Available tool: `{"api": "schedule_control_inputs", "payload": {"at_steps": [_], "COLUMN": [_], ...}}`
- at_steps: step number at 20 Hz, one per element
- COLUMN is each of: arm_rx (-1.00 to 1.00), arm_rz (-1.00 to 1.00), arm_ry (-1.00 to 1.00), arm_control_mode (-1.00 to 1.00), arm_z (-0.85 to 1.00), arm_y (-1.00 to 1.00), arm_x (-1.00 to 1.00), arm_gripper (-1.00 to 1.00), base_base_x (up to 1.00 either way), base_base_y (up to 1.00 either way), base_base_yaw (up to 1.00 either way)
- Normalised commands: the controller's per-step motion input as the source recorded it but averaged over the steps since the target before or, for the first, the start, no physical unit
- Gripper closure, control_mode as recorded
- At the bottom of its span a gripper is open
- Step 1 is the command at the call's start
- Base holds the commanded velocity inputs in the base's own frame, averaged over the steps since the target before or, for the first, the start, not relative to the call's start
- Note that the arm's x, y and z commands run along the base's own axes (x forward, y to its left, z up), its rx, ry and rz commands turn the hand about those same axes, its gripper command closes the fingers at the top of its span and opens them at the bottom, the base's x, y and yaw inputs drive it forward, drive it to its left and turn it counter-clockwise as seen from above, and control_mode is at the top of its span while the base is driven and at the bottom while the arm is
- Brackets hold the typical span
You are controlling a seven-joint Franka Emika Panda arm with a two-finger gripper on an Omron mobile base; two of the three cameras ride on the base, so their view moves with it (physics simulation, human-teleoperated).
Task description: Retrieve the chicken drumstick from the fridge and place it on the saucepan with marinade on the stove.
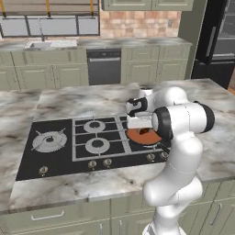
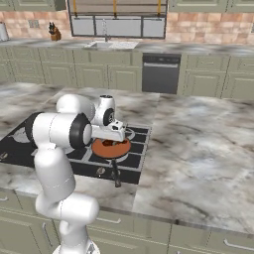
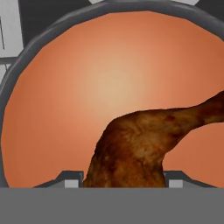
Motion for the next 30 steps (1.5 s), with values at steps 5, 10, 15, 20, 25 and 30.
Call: {"api": "schedule_control_inputs", "payload": {"at_steps": [5,10,15,20,25,30], "arm_rx": [0.0,0.0,0.0,0.0,0.0,0.0], "arm_rz": [0.0,0.0,0.0,0.0,0.0,0.01], "arm_ry": [0.0,0.0,0.0,0.0,0.0,0.0], "arm_control_mode": [-1.0,-1.0,-1.0,-1.0,-1.0,-1.0], "arm_z": [0.0,0.0,0.0,0.0,0.0,0.12], "arm_y": [0.0,0.0,0.0,0.0,0.0,-0.01], "arm_x": [0.0,0.0,0.0,0.0,0.0,0.0], "arm_gripper": [1.0,-1.0,-1.0,-1.0,-1.0,-1.0], "base_base_x": [0.0,0.0,0.0,0.0,0.0,0.0], "base_base_y": [0.0,0.0,0.0,0.0,0.0,0.0], "base_base_yaw": [0.0,0.0,0.0,0.0,0.0,0.0]}}
